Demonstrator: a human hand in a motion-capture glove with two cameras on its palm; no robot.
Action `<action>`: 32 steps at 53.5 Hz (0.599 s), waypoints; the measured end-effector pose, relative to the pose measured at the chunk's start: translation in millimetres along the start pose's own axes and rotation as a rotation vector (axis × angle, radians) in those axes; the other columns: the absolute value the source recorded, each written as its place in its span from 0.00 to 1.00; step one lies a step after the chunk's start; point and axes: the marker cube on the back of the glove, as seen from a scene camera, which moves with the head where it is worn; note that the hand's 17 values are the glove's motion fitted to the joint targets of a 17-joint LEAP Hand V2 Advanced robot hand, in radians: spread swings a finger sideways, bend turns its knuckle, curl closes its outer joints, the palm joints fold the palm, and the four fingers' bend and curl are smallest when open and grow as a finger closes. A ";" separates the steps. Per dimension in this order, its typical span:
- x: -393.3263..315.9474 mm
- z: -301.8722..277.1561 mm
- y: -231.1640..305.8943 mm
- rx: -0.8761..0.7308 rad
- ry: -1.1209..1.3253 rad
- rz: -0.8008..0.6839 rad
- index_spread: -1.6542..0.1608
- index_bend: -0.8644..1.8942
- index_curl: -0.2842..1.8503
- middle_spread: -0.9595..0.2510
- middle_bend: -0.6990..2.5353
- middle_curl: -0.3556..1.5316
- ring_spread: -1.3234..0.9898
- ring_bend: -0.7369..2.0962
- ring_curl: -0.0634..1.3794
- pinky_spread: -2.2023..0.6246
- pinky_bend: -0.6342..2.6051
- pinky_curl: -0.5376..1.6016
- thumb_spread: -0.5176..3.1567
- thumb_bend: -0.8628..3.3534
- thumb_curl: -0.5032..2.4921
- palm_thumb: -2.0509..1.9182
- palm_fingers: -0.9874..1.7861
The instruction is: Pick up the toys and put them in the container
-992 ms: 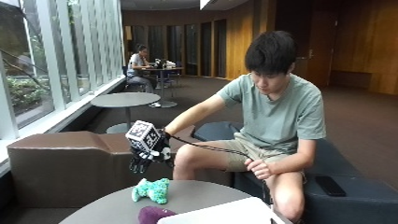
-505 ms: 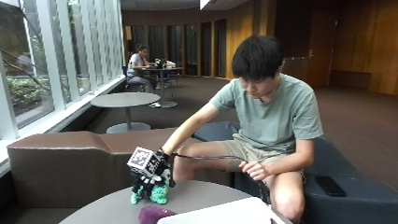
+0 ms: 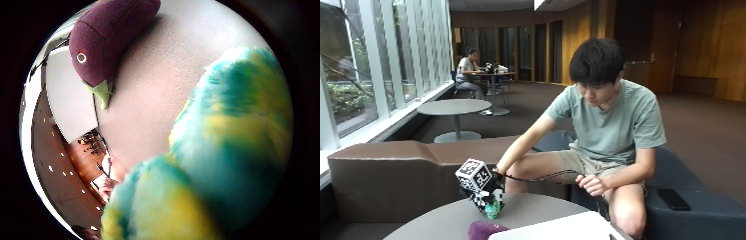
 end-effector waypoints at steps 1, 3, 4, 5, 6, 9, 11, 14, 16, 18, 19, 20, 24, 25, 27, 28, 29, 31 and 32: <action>-3.4 -4.7 0.0 -0.003 0.005 0.001 0.75 0.51 0.34 0.52 0.50 0.52 0.38 0.59 0.40 0.65 0.47 0.47 0.42 0.23 0.36 0.67 0.78; -8.2 -14.5 1.2 -0.010 0.012 0.002 0.75 0.53 0.35 0.52 0.52 0.54 0.38 0.61 0.43 0.65 0.48 0.49 0.40 0.23 0.36 0.67 0.78; -9.8 -19.6 2.4 -0.011 0.011 0.001 0.75 0.53 0.36 0.51 0.53 0.55 0.38 0.62 0.44 0.64 0.49 0.49 0.40 0.23 0.37 0.67 0.78; -11.5 -25.4 3.9 -0.008 0.007 -0.002 0.75 0.54 0.37 0.51 0.54 0.56 0.38 0.64 0.46 0.64 0.50 0.50 0.39 0.22 0.37 0.67 0.81; -13.5 -32.1 5.5 -0.003 0.001 -0.007 0.75 0.55 0.38 0.51 0.55 0.57 0.38 0.65 0.47 0.64 0.50 0.51 0.39 0.22 0.37 0.67 0.80; -20.0 -54.3 12.7 0.021 -0.018 -0.016 0.75 0.57 0.40 0.52 0.57 0.59 0.38 0.68 0.49 0.63 0.52 0.53 0.38 0.22 0.38 0.67 0.79; -24.4 -70.4 19.6 0.040 -0.025 -0.019 0.75 0.59 0.42 0.52 0.58 0.61 0.38 0.70 0.51 0.62 0.53 0.54 0.37 0.22 0.39 0.67 0.78; -29.7 -95.1 32.9 0.074 -0.026 -0.017 0.75 0.61 0.44 0.52 0.59 0.62 0.38 0.71 0.53 0.62 0.54 0.56 0.35 0.22 0.39 0.67 0.76; -34.7 -113.4 41.3 0.097 -0.020 -0.015 0.75 0.62 0.45 0.53 0.60 0.63 0.38 0.72 0.54 0.62 0.54 0.57 0.35 0.21 0.40 0.67 0.75; -43.6 -136.6 49.9 0.131 -0.017 -0.021 0.75 0.63 0.47 0.53 0.61 0.64 0.39 0.73 0.54 0.61 0.55 0.57 0.34 0.21 0.40 0.67 0.75; -48.9 -149.3 54.4 0.148 -0.016 -0.026 0.75 0.63 0.47 0.53 0.61 0.65 0.39 0.73 0.55 0.61 0.55 0.58 0.34 0.21 0.41 0.67 0.74; -54.3 -161.4 58.5 0.164 -0.014 -0.030 0.75 0.64 0.48 0.53 0.62 0.65 0.39 0.74 0.55 0.61 0.55 0.58 0.34 0.21 0.41 0.67 0.74; -76.1 -202.7 70.9 0.216 -0.001 -0.040 0.76 0.65 0.50 0.54 0.63 0.66 0.39 0.75 0.56 0.61 0.55 0.60 0.33 0.21 0.42 0.67 0.73; -83.2 -213.5 73.7 0.231 0.002 -0.041 0.76 0.65 0.51 0.54 0.63 0.66 0.39 0.75 0.56 0.60 0.56 0.60 0.33 0.21 0.42 0.67 0.72; -98.8 -235.0 80.1 0.259 0.007 -0.047 0.76 0.66 0.52 0.55 0.63 0.67 0.40 0.75 0.57 0.60 0.56 0.61 0.32 0.20 0.42 0.67 0.72; -106.1 -244.4 84.1 0.272 0.010 -0.051 0.76 0.66 0.52 0.55 0.63 0.67 0.40 0.76 0.57 0.60 0.56 0.62 0.32 0.20 0.43 0.67 0.72; -112.9 -252.7 88.6 0.284 0.013 -0.056 0.76 0.66 0.53 0.55 0.64 0.67 0.40 0.76 0.57 0.60 0.56 0.62 0.32 0.20 0.43 0.67 0.72; -128.3 -268.5 95.7 0.307 0.025 -0.067 0.76 0.66 0.54 0.55 0.64 0.68 0.40 0.76 0.57 0.60 0.56 0.63 0.32 0.20 0.43 0.67 0.71; -137.6 -276.6 97.3 0.319 0.032 -0.074 0.76 0.66 0.54 0.56 0.64 0.68 0.40 0.76 0.57 0.60 0.56 0.63 0.31 0.20 0.43 0.67 0.71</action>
